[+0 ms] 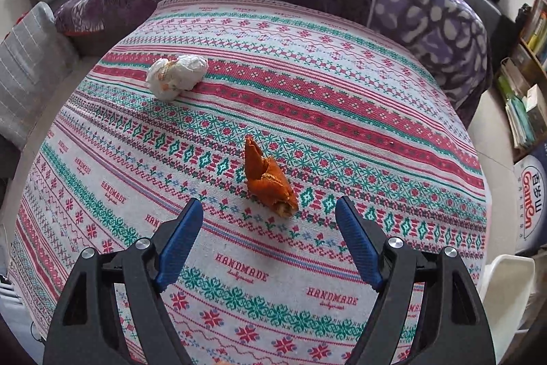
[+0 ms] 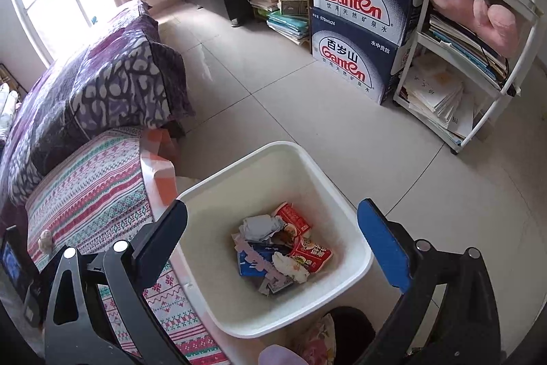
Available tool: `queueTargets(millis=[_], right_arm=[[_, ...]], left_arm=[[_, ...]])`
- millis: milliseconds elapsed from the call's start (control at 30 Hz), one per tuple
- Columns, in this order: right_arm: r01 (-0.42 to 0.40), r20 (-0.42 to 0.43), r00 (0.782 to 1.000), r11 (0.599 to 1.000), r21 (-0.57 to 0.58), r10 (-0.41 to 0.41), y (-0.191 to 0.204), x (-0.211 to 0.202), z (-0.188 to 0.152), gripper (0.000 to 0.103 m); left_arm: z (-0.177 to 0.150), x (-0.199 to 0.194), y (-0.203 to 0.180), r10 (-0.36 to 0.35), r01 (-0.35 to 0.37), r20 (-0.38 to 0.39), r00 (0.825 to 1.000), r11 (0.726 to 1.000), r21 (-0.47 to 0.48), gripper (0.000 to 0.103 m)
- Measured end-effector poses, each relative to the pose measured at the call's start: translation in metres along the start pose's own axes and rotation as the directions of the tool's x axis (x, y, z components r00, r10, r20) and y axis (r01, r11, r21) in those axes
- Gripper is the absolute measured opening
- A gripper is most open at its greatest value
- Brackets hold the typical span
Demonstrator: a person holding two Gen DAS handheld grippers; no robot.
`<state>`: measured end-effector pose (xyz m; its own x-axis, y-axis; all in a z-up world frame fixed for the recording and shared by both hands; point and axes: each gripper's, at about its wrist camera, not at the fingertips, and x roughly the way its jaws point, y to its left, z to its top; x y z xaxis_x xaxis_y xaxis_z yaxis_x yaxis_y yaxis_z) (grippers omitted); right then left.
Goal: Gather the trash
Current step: 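Grasp the orange peel with the left gripper and lift it, then grasp the small white tissue ball with the right gripper and lift it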
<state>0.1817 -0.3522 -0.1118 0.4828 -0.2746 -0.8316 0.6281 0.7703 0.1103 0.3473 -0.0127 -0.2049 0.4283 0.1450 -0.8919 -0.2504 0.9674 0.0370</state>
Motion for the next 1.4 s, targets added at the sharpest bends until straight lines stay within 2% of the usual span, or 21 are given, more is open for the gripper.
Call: queueTargets(millis=[133, 200, 267, 367, 533, 667, 800, 867, 933, 1033, 1167, 1200, 1333, 1400], right_arm=[[0.000, -0.001, 1.000, 1.000, -0.023, 0.000, 0.012, 0.002, -0.004, 0.096], [-0.001, -0.008, 1.000, 0.999, -0.036, 0.001, 0.018, 0.003, -0.006, 0.096], [0.000, -0.013, 1.000, 0.999, -0.050, 0.000, 0.026, 0.004, -0.008, 0.096], [-0.001, -0.015, 1.000, 0.998, -0.067, 0.000, 0.037, 0.004, -0.011, 0.096], [-0.017, -0.026, 1.000, 0.997, -0.081, 0.015, 0.054, 0.006, -0.018, 0.096], [-0.031, -0.032, 0.999, 0.994, -0.108, 0.028, 0.075, 0.008, -0.029, 0.096], [-0.038, -0.035, 0.999, 0.978, -0.204, 0.031, 0.112, 0.012, -0.048, 0.096], [-0.048, -0.060, 0.998, 0.961, -0.273, 0.032, 0.140, 0.017, -0.061, 0.096], [-0.088, -0.100, 0.993, 0.953, -0.291, 0.062, 0.165, 0.019, -0.070, 0.096], [-0.209, -0.196, 0.968, 0.941, -0.265, 0.159, 0.222, 0.024, -0.083, 0.096], [-0.306, -0.248, 0.936, 0.926, -0.221, 0.250, 0.293, 0.031, -0.102, 0.096], [-0.335, -0.269, 0.922, 0.921, -0.201, 0.276, 0.314, 0.037, -0.107, 0.096], [-0.371, -0.368, 0.875, 0.924, -0.089, 0.316, 0.378, 0.068, -0.128, 0.096], [-0.364, -0.387, 0.864, 0.931, -0.035, 0.323, 0.406, 0.083, -0.136, 0.096]], left_arm=[[0.003, 0.013, -0.002, -0.010, 0.010, -0.004, 1.000, 1.000, 0.010, 0.074], [0.003, 0.019, -0.004, -0.026, 0.027, -0.023, 0.999, 0.999, 0.046, 0.051], [0.000, 0.024, 0.000, -0.038, 0.041, -0.062, 0.997, 0.998, 0.047, 0.034], [0.001, 0.021, 0.011, -0.051, 0.053, -0.065, 0.997, 0.998, 0.038, 0.020], [0.009, -0.007, 0.048, -0.091, 0.091, -0.005, 0.996, 0.996, -0.014, 0.018], [0.018, -0.038, 0.091, -0.106, 0.110, 0.047, 0.993, 0.991, -0.075, 0.018], [0.029, -0.075, 0.135, -0.068, 0.082, 0.132, 0.989, 0.991, -0.104, 0.018], [0.034, -0.093, 0.157, -0.034, 0.055, 0.184, 0.982, 0.992, -0.112, 0.018], [0.040, -0.108, 0.179, -0.018, 0.049, 0.227, 0.974, 0.990, -0.134, 0.018], [0.045, -0.129, 0.209, -0.005, 0.054, 0.275, 0.961, 0.984, -0.172, 0.018], [0.049, -0.147, 0.234, 0.011, 0.057, 0.313, 0.950, 0.977, -0.207, 0.018], [0.049, -0.151, 0.239, 0.020, 0.049, 0.321, 0.947, 0.977, -0.205, 0.018], [0.052, -0.157, 0.255, 0.017, 0.056, 0.323, 0.946, 0.975, -0.215, 0.018], [0.052, -0.160, 0.263, 0.008, 0.070, 0.326, 0.945, 0.972, -0.226, 0.018]])
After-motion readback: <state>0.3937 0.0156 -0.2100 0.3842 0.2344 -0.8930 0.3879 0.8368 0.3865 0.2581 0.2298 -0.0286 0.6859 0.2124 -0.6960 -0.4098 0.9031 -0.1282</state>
